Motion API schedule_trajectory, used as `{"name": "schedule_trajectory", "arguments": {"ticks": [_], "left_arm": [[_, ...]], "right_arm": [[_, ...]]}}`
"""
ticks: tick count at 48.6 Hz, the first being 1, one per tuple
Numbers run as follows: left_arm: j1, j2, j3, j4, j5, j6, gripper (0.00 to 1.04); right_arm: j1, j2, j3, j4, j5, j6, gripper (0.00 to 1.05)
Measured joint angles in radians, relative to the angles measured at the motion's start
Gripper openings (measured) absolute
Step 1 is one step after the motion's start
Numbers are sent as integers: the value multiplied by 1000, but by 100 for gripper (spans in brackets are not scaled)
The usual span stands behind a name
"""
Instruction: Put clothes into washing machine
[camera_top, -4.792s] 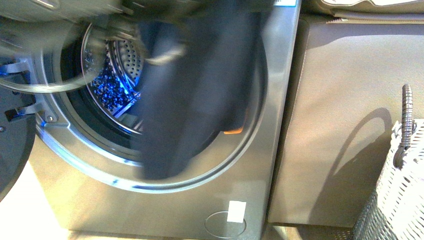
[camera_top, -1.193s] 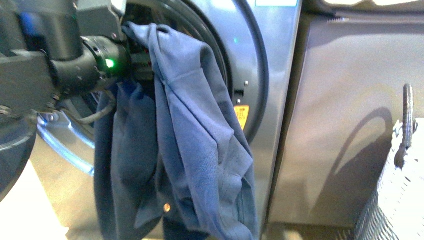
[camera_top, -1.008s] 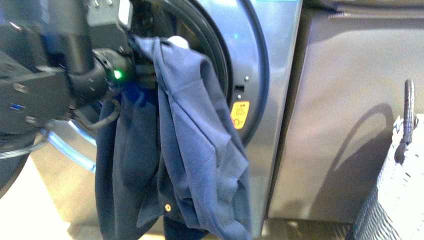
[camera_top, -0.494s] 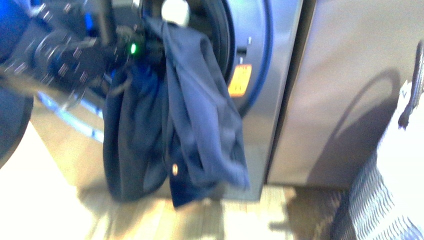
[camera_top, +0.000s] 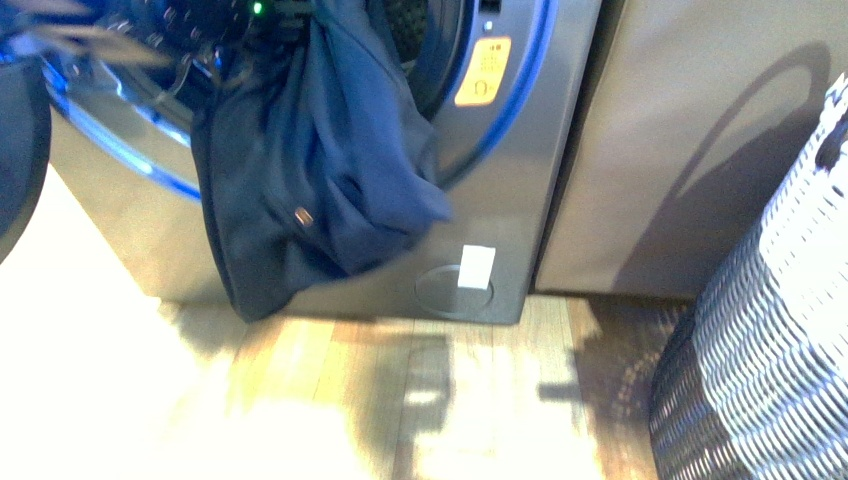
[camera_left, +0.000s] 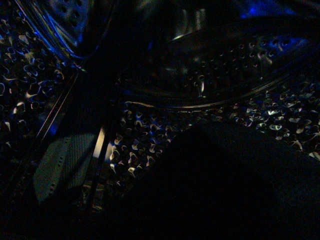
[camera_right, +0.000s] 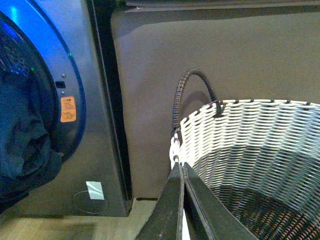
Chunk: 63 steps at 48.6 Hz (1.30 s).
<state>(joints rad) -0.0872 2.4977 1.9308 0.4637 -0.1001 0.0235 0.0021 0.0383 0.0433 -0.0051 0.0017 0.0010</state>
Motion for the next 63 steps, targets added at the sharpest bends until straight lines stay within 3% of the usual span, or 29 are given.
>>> {"name": "schedule_trajectory", "arguments": {"ticks": [19, 31, 45, 47, 52, 63], "left_arm": [[2, 366, 713, -412, -39, 25, 9], [4, 436, 863, -458, -60, 48, 9], [10, 437, 942, -391, -102, 54, 9], [10, 437, 942, -392, -103, 55, 9], [9, 437, 942, -404, -102, 56, 9], [9, 437, 943, -443, -111, 71, 9]], "right_arm": [[0, -34, -38, 2, 0, 0, 2], [0, -34, -38, 2, 0, 0, 2], [0, -34, -38, 2, 0, 0, 2], [0, -34, -38, 2, 0, -1, 7], [0, -34, -38, 2, 0, -1, 31], [0, -34, -38, 2, 0, -1, 67]]}}
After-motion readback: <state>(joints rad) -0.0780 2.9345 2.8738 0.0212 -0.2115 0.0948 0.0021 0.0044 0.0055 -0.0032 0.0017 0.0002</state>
